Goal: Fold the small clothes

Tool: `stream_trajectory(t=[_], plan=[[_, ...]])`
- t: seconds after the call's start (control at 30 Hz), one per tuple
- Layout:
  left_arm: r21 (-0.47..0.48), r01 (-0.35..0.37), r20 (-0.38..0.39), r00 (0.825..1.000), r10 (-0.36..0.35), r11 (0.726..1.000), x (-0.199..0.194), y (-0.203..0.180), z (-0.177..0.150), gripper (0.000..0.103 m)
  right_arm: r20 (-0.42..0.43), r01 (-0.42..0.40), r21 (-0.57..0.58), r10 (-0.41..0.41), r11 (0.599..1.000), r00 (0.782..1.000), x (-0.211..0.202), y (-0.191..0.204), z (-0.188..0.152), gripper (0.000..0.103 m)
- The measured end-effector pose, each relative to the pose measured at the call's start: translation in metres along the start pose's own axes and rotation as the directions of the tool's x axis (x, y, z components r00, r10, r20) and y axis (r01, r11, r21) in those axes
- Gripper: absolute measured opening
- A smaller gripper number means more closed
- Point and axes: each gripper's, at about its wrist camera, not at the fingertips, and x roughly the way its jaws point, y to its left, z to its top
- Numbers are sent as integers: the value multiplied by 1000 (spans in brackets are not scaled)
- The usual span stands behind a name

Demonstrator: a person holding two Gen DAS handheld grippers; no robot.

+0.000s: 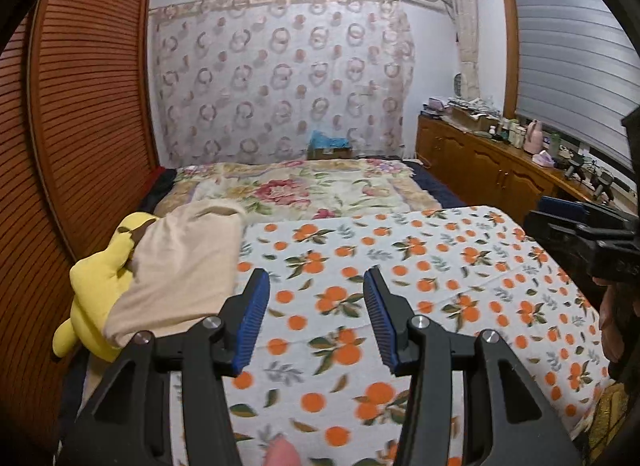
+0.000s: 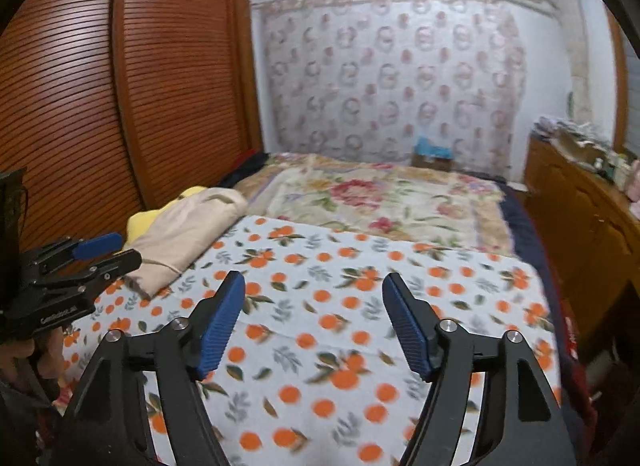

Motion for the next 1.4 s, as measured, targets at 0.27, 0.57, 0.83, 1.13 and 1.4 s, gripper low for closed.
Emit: stream_trajectory(t=[0.27, 0.57, 0.83, 1.13, 1.4], plan=[[12, 36, 25, 999, -37, 999, -17, -29, 18, 48, 67, 60, 77, -66, 995, 996, -49, -23, -5, 77], [2, 23, 84, 996, -23, 1000, -45, -36, 43, 49, 125, 132, 105, -145, 986, 981, -83, -28, 0, 82], [-7, 2, 125, 992, -1, 1000, -61, -33, 47, 49, 159, 178, 108, -194, 978, 968, -91, -28, 0, 82], [-15, -13, 112, 994, 15, 1000, -59, -30, 43, 50, 153, 173, 111, -189, 979, 970, -92, -29, -3, 82], [-15, -14, 111, 994, 16, 1000, -58, -29, 43, 50, 153, 173, 111, -189, 979, 970, -91, -29, -3, 82]])
